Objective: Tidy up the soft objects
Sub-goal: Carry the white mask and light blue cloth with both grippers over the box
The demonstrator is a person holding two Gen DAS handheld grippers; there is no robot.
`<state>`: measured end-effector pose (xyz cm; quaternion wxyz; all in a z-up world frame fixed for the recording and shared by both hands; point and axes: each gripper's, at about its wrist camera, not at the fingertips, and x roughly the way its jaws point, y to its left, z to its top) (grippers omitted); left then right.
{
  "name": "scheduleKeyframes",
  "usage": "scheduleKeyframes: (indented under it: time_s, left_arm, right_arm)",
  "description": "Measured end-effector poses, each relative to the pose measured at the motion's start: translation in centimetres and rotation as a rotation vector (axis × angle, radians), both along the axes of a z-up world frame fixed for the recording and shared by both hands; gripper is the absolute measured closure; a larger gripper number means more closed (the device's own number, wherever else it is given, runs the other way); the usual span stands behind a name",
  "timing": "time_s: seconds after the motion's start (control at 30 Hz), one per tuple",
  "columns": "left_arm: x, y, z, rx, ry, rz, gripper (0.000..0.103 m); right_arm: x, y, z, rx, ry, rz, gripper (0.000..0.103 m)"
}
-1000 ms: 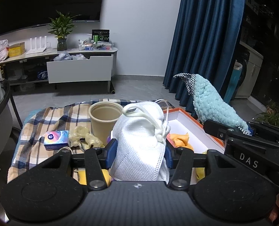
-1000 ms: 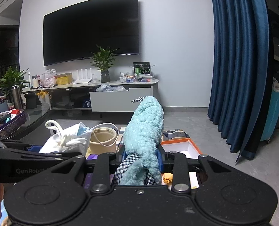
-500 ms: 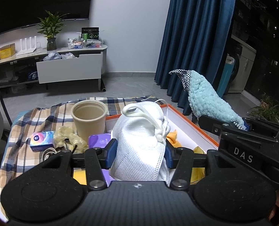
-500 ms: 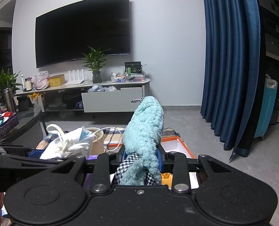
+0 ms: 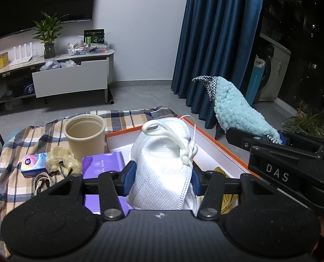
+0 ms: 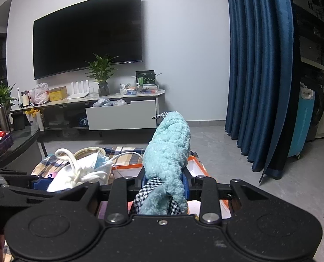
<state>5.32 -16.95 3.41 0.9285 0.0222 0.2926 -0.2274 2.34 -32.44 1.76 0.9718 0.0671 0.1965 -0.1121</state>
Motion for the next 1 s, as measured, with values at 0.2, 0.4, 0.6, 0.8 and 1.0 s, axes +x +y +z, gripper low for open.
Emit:
scheduleKeyframes:
  time_s: [0.2, 0.4, 0.6, 0.8, 1.0]
  left_arm:
    - [0.2, -1.0, -0.3, 0.008, 0.002, -0.022, 0.052]
    - [0.6, -1.9, -0.8, 0.017, 0.011, -0.041, 0.052]
    - [0.8, -2.9, -1.3, 0.024, 0.024, -0.052, 0.052]
    - [1.3, -3.8, -1.6, 0.027, 0.034, -0.053, 0.052]
    - [1.9, -4.7, -1.9, 0.030, 0.043, -0.054, 0.052]
  right_arm:
    - [0.0, -1.1, -0.3, -0.002, 0.006, -0.020, 0.066]
    - [0.0, -2.2, -0.9, -0.008, 0.018, -0.037, 0.066]
    - [0.5, -2.9, -1.3, -0.018, 0.033, -0.045, 0.066]
    - [0.6, -3.9, -2.0, -0.019, 0.050, -0.050, 0.066]
    - [1.3, -5.1, -2.4, -0.015, 0.062, -0.055, 0.066]
